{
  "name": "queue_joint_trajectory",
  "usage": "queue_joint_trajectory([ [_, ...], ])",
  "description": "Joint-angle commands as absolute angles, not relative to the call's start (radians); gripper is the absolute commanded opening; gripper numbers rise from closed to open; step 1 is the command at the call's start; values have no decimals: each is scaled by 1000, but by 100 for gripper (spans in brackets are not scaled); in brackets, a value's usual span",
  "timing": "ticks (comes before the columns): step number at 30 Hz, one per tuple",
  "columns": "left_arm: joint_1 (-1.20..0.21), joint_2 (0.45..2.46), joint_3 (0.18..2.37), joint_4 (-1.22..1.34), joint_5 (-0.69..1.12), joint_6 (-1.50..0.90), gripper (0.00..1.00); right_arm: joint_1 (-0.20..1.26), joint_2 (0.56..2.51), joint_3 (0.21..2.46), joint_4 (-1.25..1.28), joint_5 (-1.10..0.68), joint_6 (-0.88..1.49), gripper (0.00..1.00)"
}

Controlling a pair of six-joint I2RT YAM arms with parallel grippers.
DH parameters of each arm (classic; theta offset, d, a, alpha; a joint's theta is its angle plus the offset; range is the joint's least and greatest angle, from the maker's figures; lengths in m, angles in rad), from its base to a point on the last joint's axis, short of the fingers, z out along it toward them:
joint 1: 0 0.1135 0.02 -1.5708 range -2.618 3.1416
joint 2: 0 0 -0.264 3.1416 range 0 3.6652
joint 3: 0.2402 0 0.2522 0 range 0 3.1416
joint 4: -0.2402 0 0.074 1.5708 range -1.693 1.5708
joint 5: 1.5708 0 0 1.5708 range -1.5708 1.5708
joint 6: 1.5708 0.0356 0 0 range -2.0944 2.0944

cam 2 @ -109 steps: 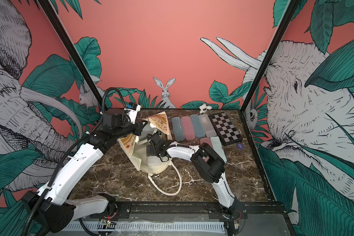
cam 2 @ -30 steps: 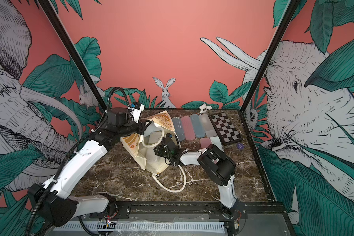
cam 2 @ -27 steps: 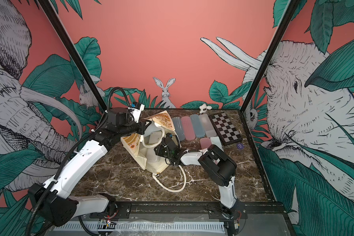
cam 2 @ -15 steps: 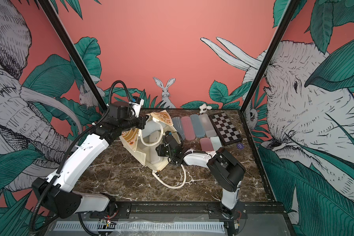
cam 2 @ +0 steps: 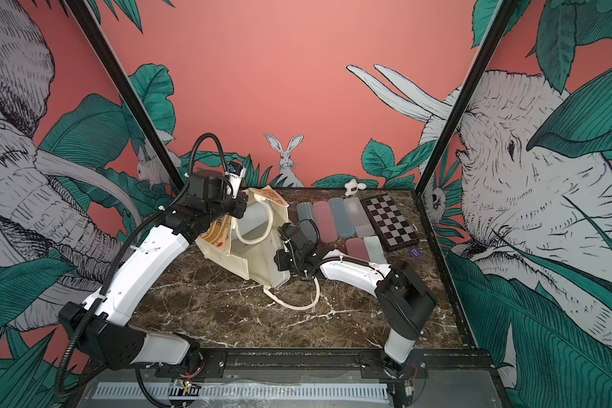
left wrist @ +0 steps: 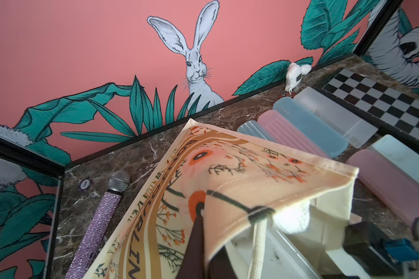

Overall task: Take out the pencil case from the canvas bag
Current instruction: Pick up the pencil case from the canvas bag.

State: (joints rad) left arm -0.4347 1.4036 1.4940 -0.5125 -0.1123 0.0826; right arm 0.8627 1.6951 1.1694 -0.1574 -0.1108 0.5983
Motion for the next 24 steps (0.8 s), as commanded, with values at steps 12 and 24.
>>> queue_joint_trajectory([
  [12, -422, 1455, 1613, -531, -323, 173, 0, 835, 1467, 1110, -308, -182, 416, 9],
  [24, -422, 1417, 1567, -538, -494, 112, 0, 824, 1253, 1021, -533, 117, 339, 1],
])
